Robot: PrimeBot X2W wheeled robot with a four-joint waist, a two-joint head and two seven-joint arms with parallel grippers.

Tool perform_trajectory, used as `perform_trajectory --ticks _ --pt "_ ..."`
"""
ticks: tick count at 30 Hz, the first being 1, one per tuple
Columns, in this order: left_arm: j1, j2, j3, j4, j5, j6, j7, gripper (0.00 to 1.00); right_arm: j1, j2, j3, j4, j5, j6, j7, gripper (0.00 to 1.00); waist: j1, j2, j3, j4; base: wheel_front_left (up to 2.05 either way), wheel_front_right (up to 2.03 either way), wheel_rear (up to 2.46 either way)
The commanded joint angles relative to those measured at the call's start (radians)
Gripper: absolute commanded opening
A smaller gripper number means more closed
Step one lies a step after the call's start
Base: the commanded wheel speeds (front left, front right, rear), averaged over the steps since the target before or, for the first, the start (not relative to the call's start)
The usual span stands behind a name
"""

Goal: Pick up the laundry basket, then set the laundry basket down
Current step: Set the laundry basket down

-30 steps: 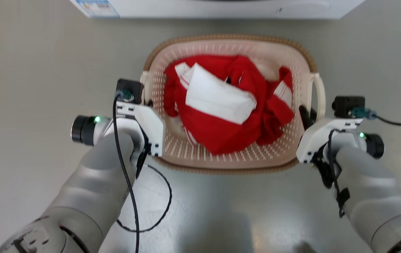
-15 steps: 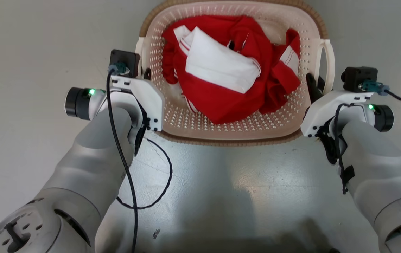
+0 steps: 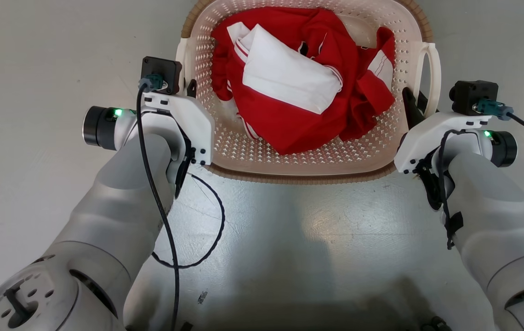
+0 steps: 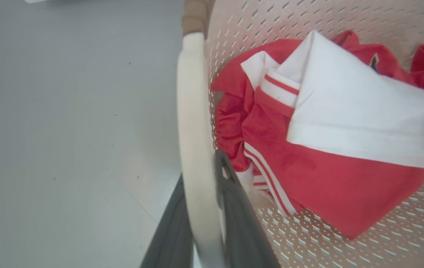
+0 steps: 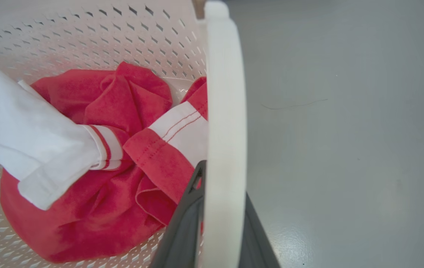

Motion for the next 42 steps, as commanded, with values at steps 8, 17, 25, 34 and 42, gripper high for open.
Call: perform_trajectory --ticks 8,17,25,34,42 --pt "-0.024 0.022 0.007 0.003 -0.001 0.013 -0.012 0.0 0.025 0.025 -0.057 -0.01 -0.076 0.006 -0.015 0.0 0.0 0.0 0.011 -0.004 0.0 0.0 0.0" --pt "-0.023 0.021 0.011 0.004 -0.013 0.028 0.002 0.21 0.011 0.033 -0.13 -0.011 -0.146 0.006 -0.015 0.95 0.0 0.0 0.018 -0.004 0.0 0.0 0.0" --pt "-0.024 0.02 0.016 0.005 -0.023 0.036 -0.01 1.0 0.011 0.035 -0.199 -0.018 -0.214 0.006 -0.015 1.0 0.0 0.0 0.016 -0.001 0.0 0.0 0.0" --pt "-0.01 0.02 0.02 -0.002 -0.043 0.026 -0.015 1.0 0.024 0.039 -0.267 -0.036 -0.283 0.006 -0.015 1.0 0.0 0.0 -0.002 0.005 0.0 0.0 0.0" --pt "0.03 0.019 0.023 -0.048 -0.065 0.015 -0.043 1.0 0.076 0.04 -0.282 -0.117 -0.287 0.006 -0.015 1.0 0.0 0.0 -0.076 0.007 0.0 0.0 0.0"
